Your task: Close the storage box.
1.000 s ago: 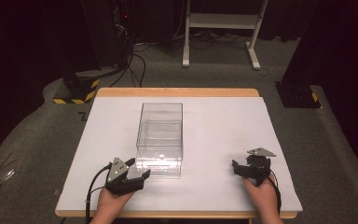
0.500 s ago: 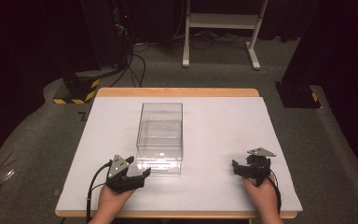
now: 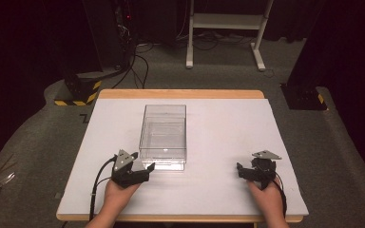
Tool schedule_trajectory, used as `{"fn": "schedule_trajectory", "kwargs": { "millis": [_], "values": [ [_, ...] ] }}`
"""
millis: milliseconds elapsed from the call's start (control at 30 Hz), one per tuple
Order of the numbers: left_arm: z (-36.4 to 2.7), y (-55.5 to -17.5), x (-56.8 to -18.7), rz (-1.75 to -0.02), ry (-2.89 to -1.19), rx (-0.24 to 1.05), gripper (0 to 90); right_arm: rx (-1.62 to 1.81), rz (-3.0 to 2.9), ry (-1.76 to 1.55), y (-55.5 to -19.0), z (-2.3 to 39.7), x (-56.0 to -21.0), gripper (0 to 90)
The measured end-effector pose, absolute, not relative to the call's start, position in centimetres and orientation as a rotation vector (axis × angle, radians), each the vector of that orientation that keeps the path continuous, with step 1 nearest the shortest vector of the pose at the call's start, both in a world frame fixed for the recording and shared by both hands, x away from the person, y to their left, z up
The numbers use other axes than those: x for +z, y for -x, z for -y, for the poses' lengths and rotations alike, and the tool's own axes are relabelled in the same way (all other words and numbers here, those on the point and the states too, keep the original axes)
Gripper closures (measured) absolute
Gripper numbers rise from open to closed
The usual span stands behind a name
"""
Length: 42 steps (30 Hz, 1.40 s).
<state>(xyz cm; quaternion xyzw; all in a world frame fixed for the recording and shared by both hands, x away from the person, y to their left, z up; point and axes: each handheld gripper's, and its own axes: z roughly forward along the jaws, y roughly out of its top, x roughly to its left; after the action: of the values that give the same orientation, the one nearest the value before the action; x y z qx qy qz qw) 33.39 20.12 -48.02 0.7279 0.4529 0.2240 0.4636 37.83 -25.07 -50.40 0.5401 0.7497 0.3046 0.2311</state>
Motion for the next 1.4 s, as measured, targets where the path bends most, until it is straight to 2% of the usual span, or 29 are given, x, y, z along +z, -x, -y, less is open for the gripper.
{"fn": "schedule_trajectory", "kwargs": {
  "millis": [867,1400],
  "values": [
    [-19.1,-36.9,-48.4,-1.171,-1.760,0.603,18.9,0.838,-2.061,-1.486,-37.8,25.1,-50.4,11.9],
    [-19.0,-37.7,-48.9,-1.211,-1.747,0.556,23.1,0.838,-2.062,-1.484,-37.8,25.1,-50.4,11.9]
  ]
}}
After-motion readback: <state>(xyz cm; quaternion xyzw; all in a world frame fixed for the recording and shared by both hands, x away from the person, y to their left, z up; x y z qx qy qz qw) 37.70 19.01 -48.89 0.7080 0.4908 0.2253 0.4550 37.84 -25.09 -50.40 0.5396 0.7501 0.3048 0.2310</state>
